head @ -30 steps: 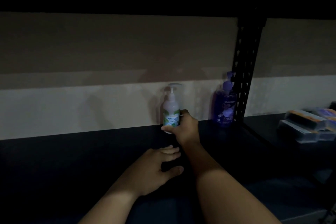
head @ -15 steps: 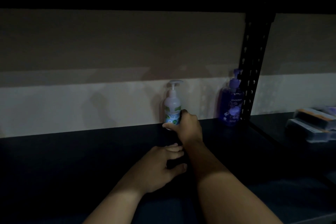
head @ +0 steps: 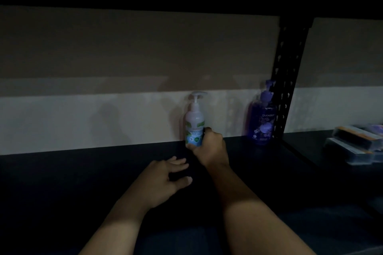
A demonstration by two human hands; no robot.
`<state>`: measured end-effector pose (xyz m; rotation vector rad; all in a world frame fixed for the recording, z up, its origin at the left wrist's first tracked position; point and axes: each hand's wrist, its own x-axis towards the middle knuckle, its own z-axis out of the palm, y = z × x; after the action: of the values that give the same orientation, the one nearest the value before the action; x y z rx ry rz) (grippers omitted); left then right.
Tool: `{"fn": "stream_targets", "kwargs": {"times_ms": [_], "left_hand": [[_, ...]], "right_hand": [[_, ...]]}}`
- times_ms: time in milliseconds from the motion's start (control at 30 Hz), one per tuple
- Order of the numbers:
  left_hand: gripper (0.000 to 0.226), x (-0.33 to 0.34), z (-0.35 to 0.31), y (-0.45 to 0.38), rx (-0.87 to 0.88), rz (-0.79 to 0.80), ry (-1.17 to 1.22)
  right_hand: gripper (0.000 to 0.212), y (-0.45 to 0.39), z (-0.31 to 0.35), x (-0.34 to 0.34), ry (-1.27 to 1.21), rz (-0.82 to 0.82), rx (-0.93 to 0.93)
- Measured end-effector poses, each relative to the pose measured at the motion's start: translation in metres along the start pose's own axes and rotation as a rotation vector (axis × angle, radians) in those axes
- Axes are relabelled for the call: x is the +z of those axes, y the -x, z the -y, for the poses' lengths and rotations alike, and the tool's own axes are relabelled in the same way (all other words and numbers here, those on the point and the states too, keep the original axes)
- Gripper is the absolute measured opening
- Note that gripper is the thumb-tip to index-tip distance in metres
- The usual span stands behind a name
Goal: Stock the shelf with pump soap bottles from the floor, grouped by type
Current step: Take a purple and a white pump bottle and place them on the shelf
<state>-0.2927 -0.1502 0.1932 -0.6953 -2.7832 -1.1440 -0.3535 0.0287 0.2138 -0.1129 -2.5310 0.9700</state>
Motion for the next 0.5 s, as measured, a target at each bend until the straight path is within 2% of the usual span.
{"fn": "stream_targets", "kwargs": {"times_ms": [500], "left_hand": [[0.052, 0.0008, -0.0001, -0.0018, -0.001, 0.000, -0.015]], "right_hand": [[0.062, 0.0031, 0.0079, -0.0007, 0.067, 0.041, -0.010]]}}
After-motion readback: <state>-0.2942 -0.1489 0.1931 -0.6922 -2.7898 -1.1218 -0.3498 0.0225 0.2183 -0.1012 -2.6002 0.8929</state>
